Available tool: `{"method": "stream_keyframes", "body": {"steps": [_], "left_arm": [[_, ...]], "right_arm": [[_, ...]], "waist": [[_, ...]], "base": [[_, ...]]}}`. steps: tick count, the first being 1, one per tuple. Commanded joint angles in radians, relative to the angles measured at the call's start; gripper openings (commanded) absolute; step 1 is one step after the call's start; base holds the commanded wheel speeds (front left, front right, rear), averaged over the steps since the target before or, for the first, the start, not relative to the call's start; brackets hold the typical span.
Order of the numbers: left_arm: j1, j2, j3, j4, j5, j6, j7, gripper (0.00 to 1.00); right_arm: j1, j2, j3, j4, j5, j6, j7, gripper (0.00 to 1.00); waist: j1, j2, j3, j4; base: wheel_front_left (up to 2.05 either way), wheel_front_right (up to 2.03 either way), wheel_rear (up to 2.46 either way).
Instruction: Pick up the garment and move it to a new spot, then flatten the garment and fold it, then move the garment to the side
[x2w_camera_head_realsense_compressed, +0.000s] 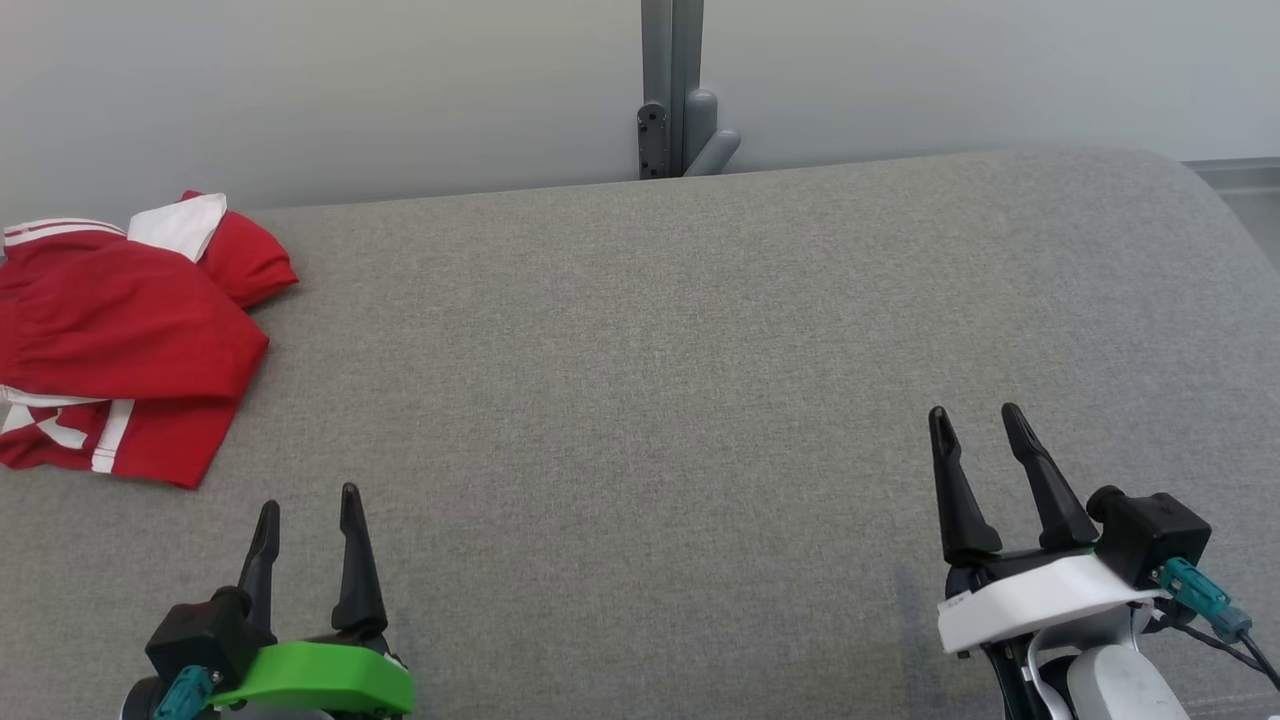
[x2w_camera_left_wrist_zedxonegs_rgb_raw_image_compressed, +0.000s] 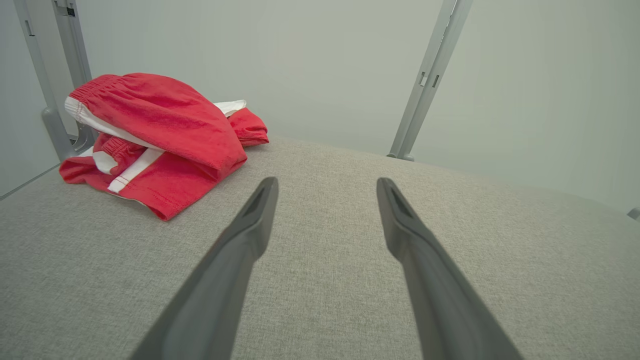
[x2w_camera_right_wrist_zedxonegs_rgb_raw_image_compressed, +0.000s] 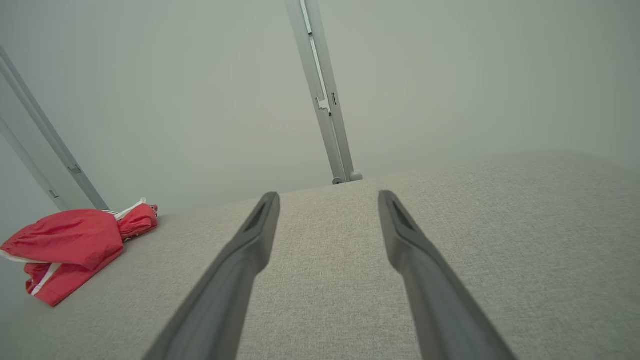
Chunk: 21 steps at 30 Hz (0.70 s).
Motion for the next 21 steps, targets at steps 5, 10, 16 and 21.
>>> {"method": "stream_keyframes", "body": {"steps": [5, 10, 16, 21], "left_arm": [[0.014, 0.008, 0.004, 0.005, 0.031, -0.003, -0.018, 1.00], [0.014, 0.009, 0.001, 0.012, 0.073, -0.006, -0.030, 1.00], [0.018, 0.009, 0.004, 0.014, 0.116, -0.007, -0.043, 1.00], [0.020, 0.009, -0.001, 0.016, 0.146, -0.010, -0.053, 1.00]], "right_arm": [[0.010, -0.006, -0.002, -0.001, -0.051, 0.000, -0.017, 1.00], [0.012, -0.006, 0.001, 0.005, -0.089, 0.000, -0.027, 1.00], [0.010, -0.007, 0.000, 0.006, -0.132, 0.000, -0.037, 1.00], [0.011, -0.007, -0.001, 0.004, -0.164, 0.000, -0.045, 1.00]], "waist": [[0.0000, 0.0052, -0.001, 0.000], [0.0000, 0.0055, -0.002, -0.001], [0.0000, 0.0058, 0.001, -0.002], [0.0000, 0.0061, 0.001, -0.003]], "base": [[0.00, 0.00, 0.00], [0.00, 0.00, 0.00], [0.00, 0.00, 0.00], [0.00, 0.00, 0.00]]}}
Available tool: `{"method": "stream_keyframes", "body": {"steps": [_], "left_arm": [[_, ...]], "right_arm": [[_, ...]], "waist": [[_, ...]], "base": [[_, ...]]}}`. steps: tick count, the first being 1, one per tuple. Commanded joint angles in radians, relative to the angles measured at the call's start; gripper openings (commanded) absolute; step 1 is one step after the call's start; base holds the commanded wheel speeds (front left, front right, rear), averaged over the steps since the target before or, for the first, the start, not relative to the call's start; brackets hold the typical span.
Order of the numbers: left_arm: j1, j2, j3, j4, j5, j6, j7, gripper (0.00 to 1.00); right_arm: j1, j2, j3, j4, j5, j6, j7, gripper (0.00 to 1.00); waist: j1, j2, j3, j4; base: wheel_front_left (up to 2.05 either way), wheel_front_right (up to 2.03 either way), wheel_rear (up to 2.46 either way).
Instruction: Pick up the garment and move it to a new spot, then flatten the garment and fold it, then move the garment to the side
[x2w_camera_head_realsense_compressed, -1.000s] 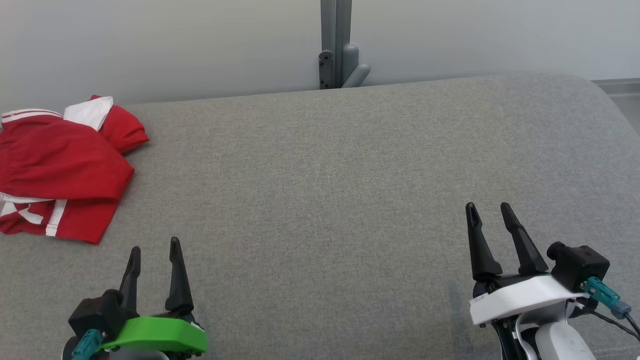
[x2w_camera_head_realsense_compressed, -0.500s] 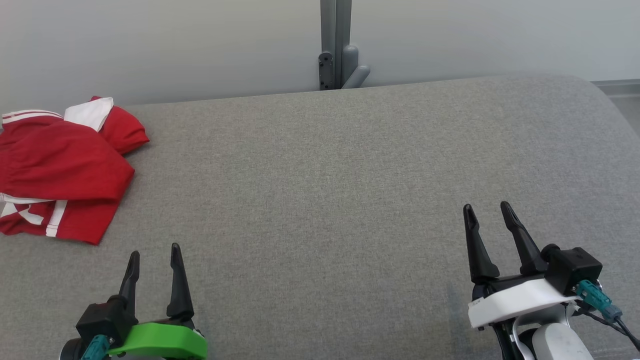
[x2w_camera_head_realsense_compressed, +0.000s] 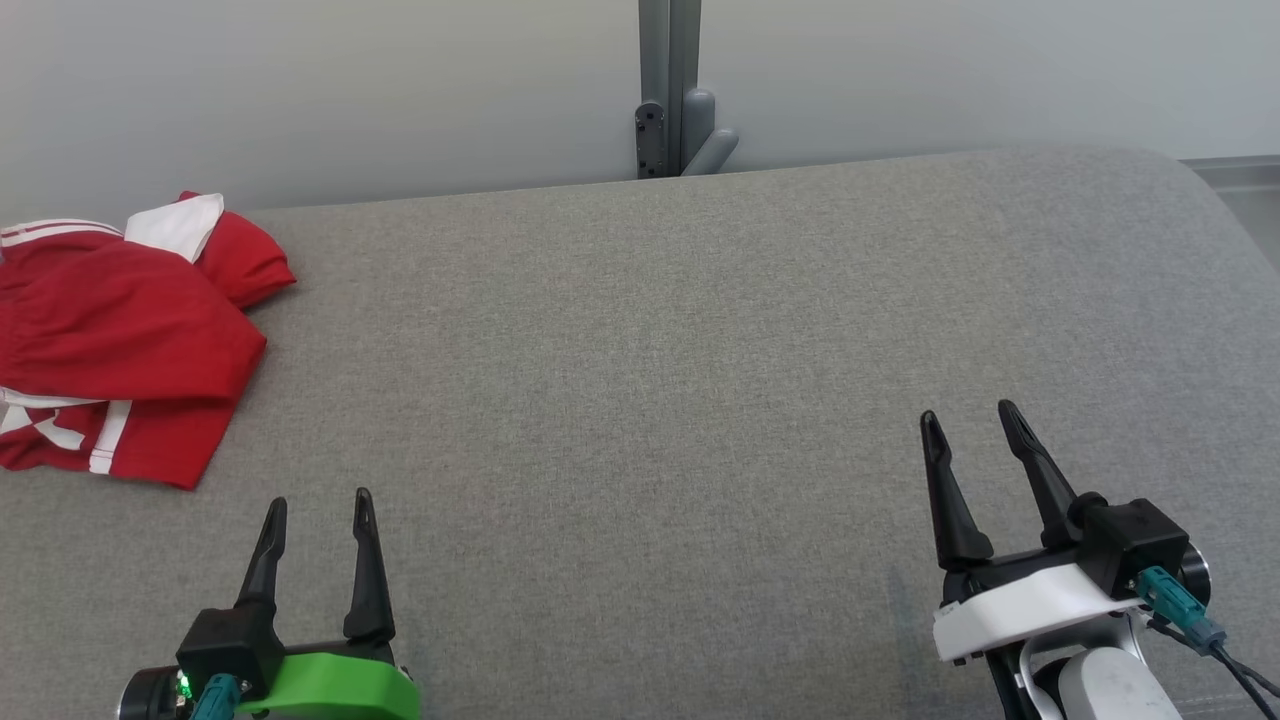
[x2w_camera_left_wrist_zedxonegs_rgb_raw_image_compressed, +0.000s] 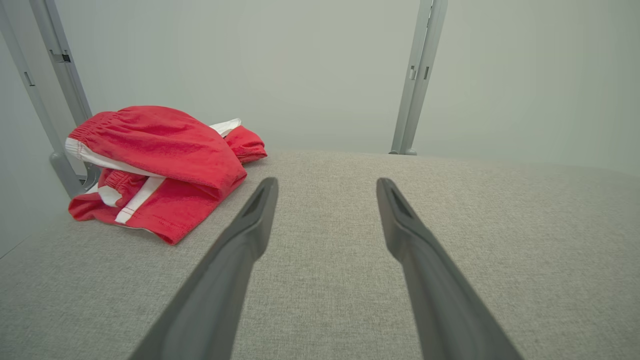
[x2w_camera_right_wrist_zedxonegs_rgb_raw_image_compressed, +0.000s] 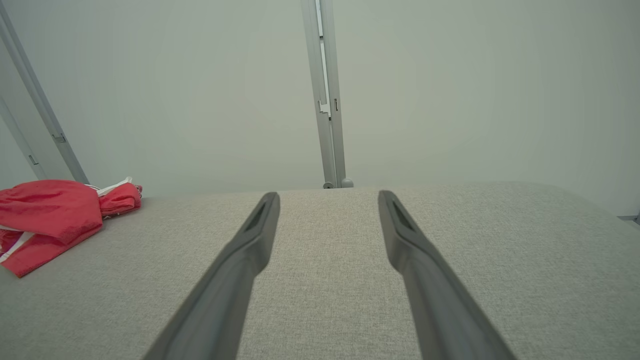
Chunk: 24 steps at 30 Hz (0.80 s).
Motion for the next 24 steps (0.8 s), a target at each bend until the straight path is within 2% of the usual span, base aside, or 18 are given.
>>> {"method": "stream_keyframes", "body": {"steps": [1, 24], "left_arm": [[0.014, 0.007, -0.001, 0.003, 0.008, -0.003, -0.007, 1.00], [0.013, 0.007, 0.006, 0.018, 0.002, -0.012, -0.006, 1.00]], "right_arm": [[0.010, -0.005, -0.002, -0.001, -0.012, 0.000, -0.007, 1.00], [0.014, -0.005, -0.002, 0.004, -0.008, 0.000, -0.007, 1.00]], "waist": [[0.0000, 0.0061, -0.001, 0.000], [0.0000, 0.0061, -0.005, 0.001]], "base": [[0.00, 0.00, 0.00], [0.00, 0.00, 0.00]]}}
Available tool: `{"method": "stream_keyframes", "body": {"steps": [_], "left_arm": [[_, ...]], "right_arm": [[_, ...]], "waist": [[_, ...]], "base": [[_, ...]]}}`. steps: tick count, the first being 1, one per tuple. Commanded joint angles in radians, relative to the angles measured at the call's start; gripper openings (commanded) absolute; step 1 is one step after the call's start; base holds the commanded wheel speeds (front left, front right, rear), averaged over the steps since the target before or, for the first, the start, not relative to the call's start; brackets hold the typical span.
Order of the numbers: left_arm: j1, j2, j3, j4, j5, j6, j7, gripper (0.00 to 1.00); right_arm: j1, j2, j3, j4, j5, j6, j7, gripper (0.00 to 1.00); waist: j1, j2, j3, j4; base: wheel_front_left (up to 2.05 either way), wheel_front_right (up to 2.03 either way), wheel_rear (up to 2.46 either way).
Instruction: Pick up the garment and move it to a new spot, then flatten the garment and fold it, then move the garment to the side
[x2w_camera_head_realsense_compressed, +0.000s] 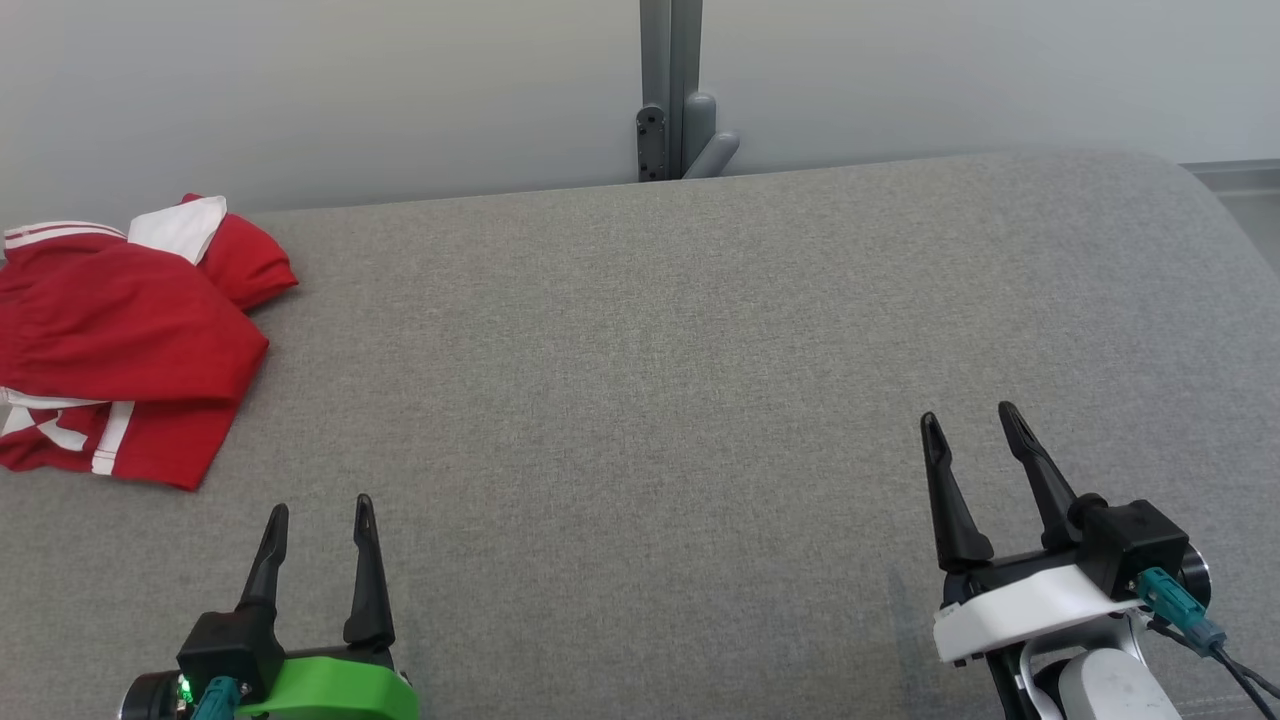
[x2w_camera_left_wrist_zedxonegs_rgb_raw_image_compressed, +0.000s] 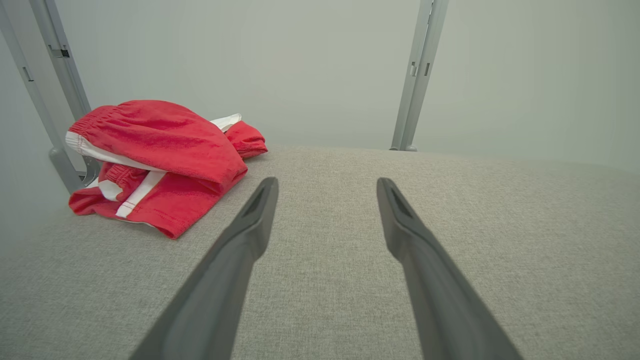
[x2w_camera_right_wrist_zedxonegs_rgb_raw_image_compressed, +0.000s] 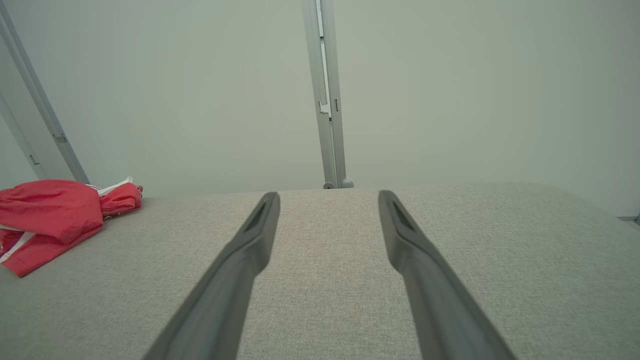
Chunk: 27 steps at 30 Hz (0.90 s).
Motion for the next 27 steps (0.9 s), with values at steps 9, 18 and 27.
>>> {"method": "stream_keyframes", "body": {"steps": [9, 18, 27], "left_arm": [[0.014, 0.007, -0.003, 0.001, -0.002, 0.002, -0.001, 1.00], [-0.001, 0.007, -0.002, 0.007, 0.004, -0.002, -0.001, 1.00], [0.020, 0.006, 0.001, 0.007, 0.016, 0.003, 0.000, 1.00]], "right_arm": [[0.014, -0.004, -0.001, 0.002, -0.004, 0.000, -0.005, 1.00], [0.021, -0.004, 0.001, 0.002, -0.006, 0.000, -0.005, 1.00], [0.040, -0.004, 0.005, 0.003, 0.009, 0.000, -0.005, 1.00]], "waist": [[0.0000, 0.0061, -0.002, 0.000], [0.0000, 0.0061, -0.011, 0.050], [0.0000, 0.0061, -0.035, 0.236]], "base": [[0.00, 0.00, 0.00], [0.00, 0.00, 0.00], [0.00, 0.00, 0.00]]}}
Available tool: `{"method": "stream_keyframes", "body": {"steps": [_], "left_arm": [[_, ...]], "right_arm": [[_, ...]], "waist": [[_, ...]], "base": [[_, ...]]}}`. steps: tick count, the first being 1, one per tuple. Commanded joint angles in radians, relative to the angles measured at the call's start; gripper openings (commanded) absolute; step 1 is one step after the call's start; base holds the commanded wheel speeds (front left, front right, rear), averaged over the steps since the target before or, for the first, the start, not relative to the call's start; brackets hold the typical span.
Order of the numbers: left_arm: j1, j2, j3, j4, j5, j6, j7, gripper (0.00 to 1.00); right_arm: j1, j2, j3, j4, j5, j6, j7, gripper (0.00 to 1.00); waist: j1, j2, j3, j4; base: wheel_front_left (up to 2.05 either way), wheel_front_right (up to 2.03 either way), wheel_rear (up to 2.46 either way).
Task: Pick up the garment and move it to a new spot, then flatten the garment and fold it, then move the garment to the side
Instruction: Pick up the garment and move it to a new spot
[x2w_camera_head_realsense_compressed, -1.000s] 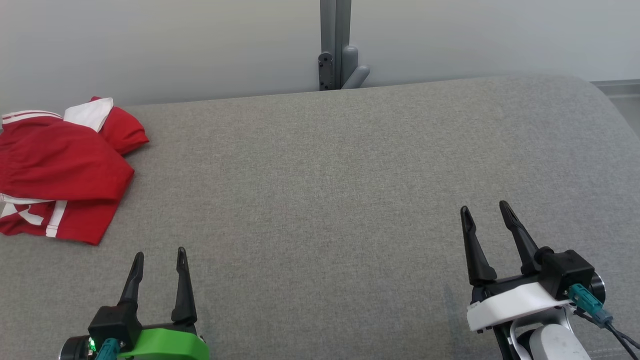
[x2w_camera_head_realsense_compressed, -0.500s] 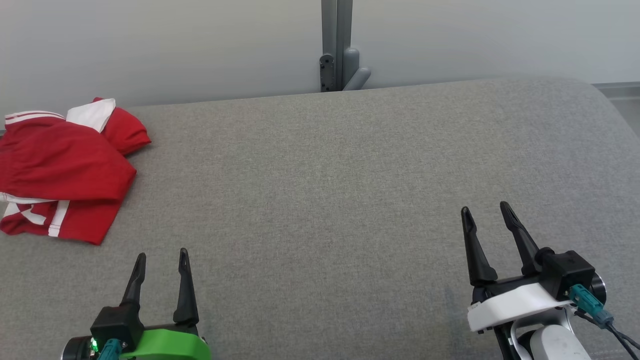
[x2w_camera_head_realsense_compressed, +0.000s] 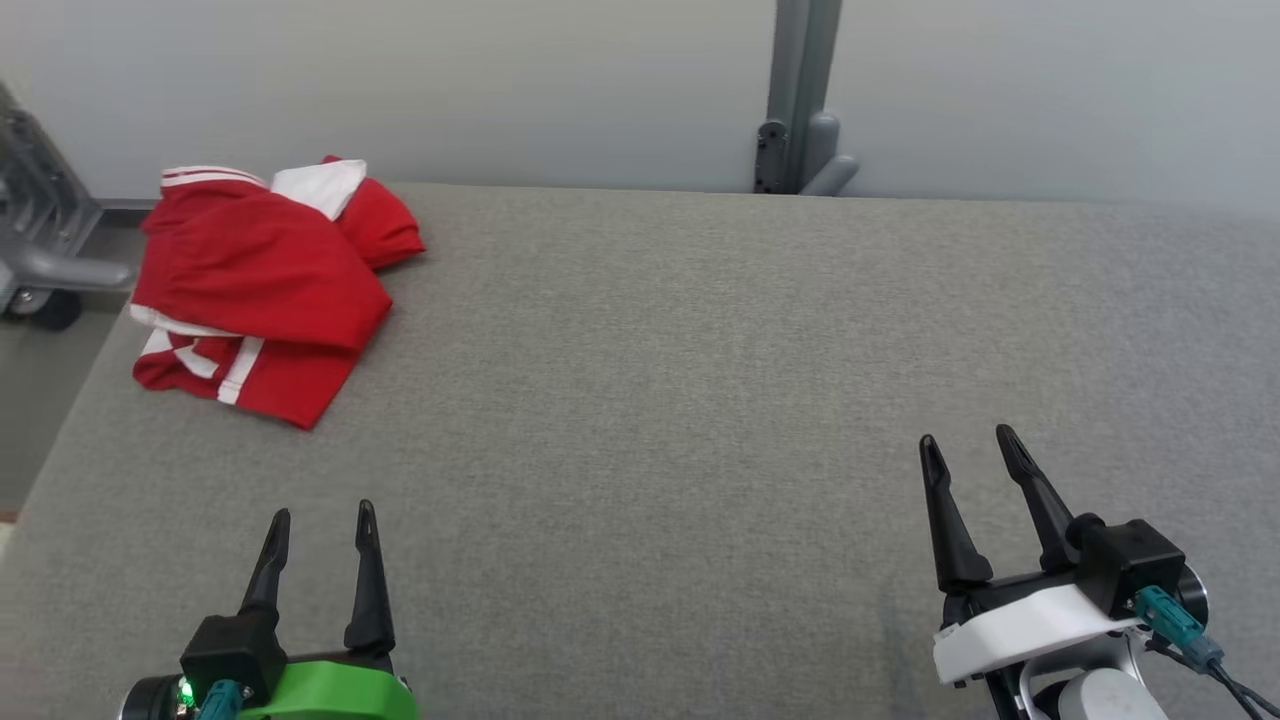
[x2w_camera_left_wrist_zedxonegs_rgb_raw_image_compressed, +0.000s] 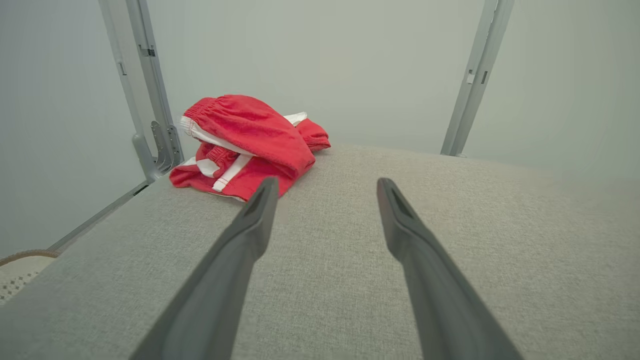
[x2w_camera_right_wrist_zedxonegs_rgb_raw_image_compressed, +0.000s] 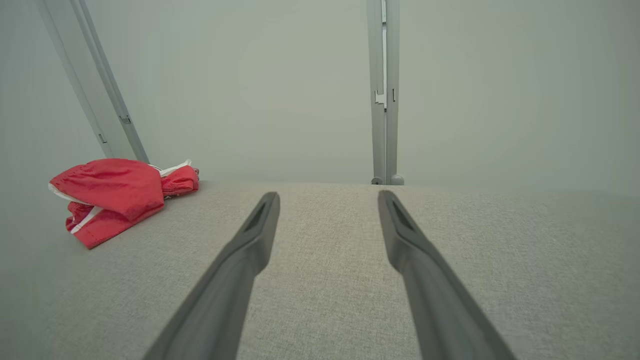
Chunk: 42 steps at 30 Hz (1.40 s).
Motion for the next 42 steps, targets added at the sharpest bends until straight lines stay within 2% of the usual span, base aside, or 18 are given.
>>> {"method": "stream_keyframes", "body": {"steps": [1, 8, 15, 28, 34, 38, 42], "left_arm": [[0.021, 0.006, 0.010, 0.002, 0.009, 0.000, 0.000, 1.00], [0.047, 0.006, 0.048, 0.004, 0.020, -0.006, 0.000, 1.00], [0.065, 0.006, 0.068, -0.005, 0.022, -0.012, 0.000, 1.00], [0.066, 0.006, 0.068, -0.013, 0.003, 0.000, 0.000, 1.00], [-0.012, 0.008, 0.072, -0.026, 0.002, -0.008, 0.000, 1.00], [-0.119, 0.047, 0.088, -0.006, 0.027, -0.023, 0.000, 1.00], [-0.272, 0.111, 0.095, 0.053, 0.033, -0.043, 0.012, 1.00]], "right_arm": [[0.010, -0.003, 0.004, 0.003, 0.007, 0.000, -0.004, 1.00], [0.013, -0.003, 0.027, 0.011, 0.028, 0.000, -0.004, 1.00], [0.020, -0.003, 0.037, 0.016, 0.037, 0.000, -0.004, 1.00], [0.017, -0.003, 0.042, 0.011, 0.022, 0.000, -0.004, 1.00], [-0.002, -0.003, 0.031, -0.007, 0.004, 0.000, -0.004, 1.00], [-0.022, -0.003, 0.031, -0.018, -0.017, 0.000, -0.004, 1.00], [-0.051, -0.003, 0.043, -0.023, -0.039, 0.000, -0.004, 1.00]], "waist": [[0.0000, 0.0061, -0.020, 0.125], [0.0000, 0.0061, -0.035, 0.250], [0.0000, 0.0061, -0.037, 0.300], [0.0000, 0.0061, -0.017, 0.299], [0.0000, 0.0061, 0.024, 0.284], [0.0000, 0.0061, 0.065, 0.264], [0.0000, 0.0061, 0.111, 0.225]], "base": [[0.00, 0.00, 0.00], [0.00, 0.00, 0.00], [0.00, 0.00, 0.00], [0.00, 0.00, 0.00], [0.00, 0.00, 0.00], [0.00, 0.00, 0.00], [0.00, 0.00, 0.00]]}}
